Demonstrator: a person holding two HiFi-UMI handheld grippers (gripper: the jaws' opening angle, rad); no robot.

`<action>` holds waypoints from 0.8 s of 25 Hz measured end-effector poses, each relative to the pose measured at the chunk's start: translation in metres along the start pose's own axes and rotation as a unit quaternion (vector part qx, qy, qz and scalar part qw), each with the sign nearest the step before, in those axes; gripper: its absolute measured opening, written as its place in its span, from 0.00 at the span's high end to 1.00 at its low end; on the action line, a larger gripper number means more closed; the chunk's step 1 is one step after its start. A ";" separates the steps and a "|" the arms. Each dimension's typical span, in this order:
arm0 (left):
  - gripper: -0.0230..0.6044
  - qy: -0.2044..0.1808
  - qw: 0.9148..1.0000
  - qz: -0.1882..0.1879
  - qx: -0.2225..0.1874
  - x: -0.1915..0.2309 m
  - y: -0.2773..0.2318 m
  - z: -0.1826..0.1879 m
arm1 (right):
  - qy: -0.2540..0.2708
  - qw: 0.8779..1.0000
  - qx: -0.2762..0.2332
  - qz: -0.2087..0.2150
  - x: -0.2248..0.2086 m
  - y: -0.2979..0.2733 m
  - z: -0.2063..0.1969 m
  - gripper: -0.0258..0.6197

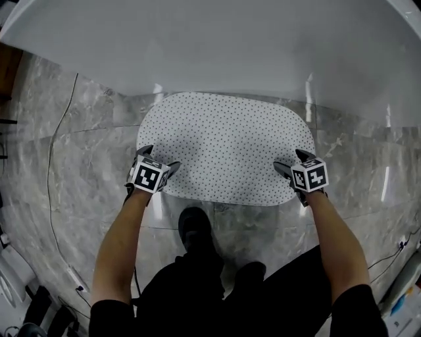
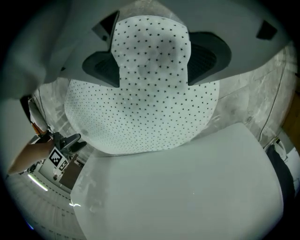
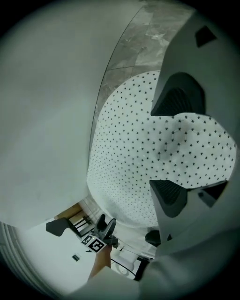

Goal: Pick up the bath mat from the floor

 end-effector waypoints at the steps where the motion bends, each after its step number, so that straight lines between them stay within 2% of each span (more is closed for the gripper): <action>1: 0.24 0.000 1.000 0.004 0.007 0.004 -0.001 -0.003 | 0.000 1.000 0.005 -0.011 -0.004 -0.001 -0.003 0.30; 6: 0.24 0.005 0.999 0.015 0.027 0.021 -0.003 -0.013 | 0.004 0.998 0.049 -0.038 -0.020 -0.006 -0.025 0.25; 10: 0.23 -0.010 0.999 0.013 0.039 0.024 -0.007 -0.017 | -0.003 0.997 0.067 -0.049 -0.027 -0.008 -0.036 0.21; 20: 0.22 -0.045 0.997 0.011 0.059 0.023 -0.020 -0.018 | 0.004 0.996 0.074 -0.056 -0.029 -0.015 -0.044 0.19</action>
Point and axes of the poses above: the fingertips, and each gripper's own axes: y backward along the fingers, x to its left, z out of its top, the point moved 4 cm from there along y, backward along the fingers, and after that the axes turned 7 degrees about -x, right-handed, at the moved point
